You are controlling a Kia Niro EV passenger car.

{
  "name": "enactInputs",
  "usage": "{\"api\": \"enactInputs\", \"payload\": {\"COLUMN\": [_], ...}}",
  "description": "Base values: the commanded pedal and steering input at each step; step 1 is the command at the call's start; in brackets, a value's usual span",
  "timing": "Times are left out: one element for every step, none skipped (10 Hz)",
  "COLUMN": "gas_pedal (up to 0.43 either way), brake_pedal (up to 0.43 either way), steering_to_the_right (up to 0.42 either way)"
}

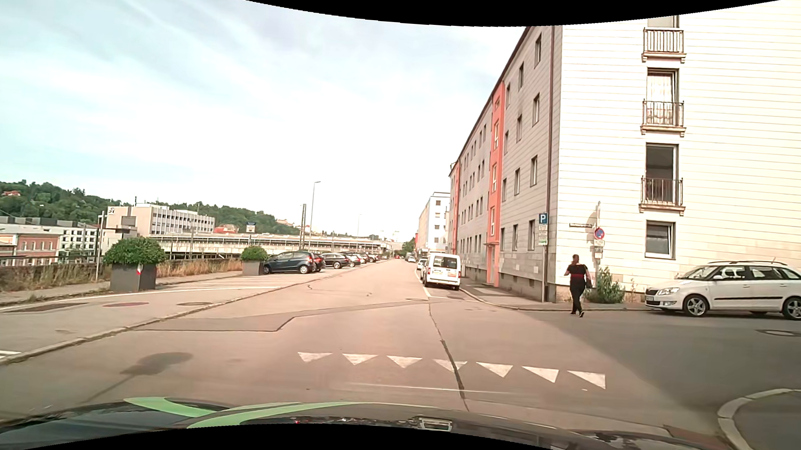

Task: Follow the waypoints while adhering to traffic rules and regulations

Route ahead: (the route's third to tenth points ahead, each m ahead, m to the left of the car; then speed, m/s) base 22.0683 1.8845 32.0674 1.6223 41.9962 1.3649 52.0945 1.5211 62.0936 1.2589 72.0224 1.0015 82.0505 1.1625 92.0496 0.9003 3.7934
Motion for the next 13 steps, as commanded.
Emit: {"api": "enactInputs", "payload": {"gas_pedal": [0.000, 0.000, 0.000, 0.000, 0.000, 0.000, 0.000, 0.000, 0.000, 0.000, 0.000, 0.000, 0.000], "brake_pedal": [0.195, 0.189, 0.189, 0.189, 0.189, 0.189, 0.189, 0.189, 0.189, 0.195, 0.189, 0.195, 0.189], "steering_to_the_right": [-0.004, -0.004, -0.004, -0.004, -0.005, -0.005, -0.005, -0.005, -0.005, -0.005, -0.005, -0.005, -0.005]}}
